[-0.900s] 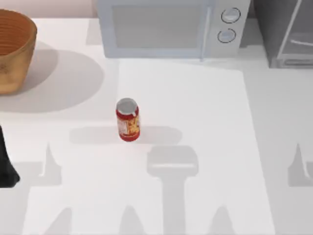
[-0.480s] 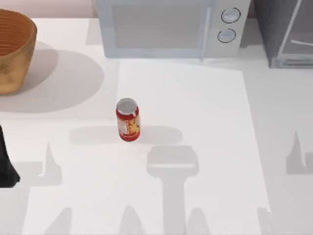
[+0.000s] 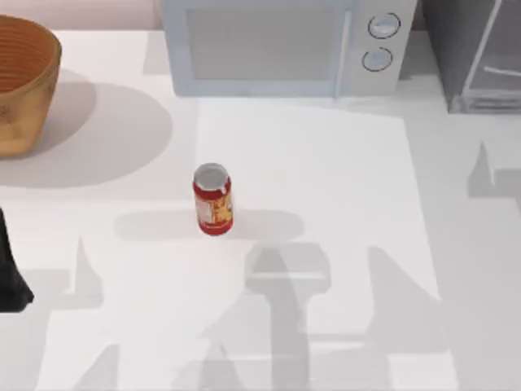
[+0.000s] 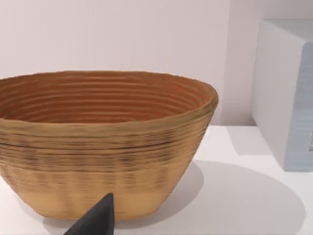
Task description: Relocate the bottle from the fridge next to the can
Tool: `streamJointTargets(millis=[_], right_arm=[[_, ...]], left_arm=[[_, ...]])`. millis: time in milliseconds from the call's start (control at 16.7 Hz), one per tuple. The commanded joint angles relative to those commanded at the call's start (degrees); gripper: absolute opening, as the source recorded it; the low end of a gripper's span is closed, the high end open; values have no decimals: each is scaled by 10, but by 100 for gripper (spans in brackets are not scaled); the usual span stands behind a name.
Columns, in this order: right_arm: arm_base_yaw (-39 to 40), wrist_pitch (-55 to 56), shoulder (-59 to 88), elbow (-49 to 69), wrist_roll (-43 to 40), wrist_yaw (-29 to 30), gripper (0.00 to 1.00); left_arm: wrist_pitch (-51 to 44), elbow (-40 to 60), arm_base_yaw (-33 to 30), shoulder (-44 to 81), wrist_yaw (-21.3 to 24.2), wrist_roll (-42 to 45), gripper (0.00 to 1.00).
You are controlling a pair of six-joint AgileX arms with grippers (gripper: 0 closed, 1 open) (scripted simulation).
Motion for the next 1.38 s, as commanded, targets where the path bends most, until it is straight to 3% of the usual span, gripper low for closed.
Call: streamJointTargets(millis=[360, 600, 900, 1380], right_arm=[[-46, 187, 403, 165, 2, -40, 100], [-69, 281, 578, 248, 2, -59, 100], [-81, 330, 661, 292, 2, -68, 100], [-76, 314, 680, 327, 2, -63, 100]], left_arm=[[0, 0, 0, 0, 0, 0, 100], [0, 0, 0, 0, 0, 0, 100], [0, 0, 0, 0, 0, 0, 100], [0, 0, 0, 0, 0, 0, 100]])
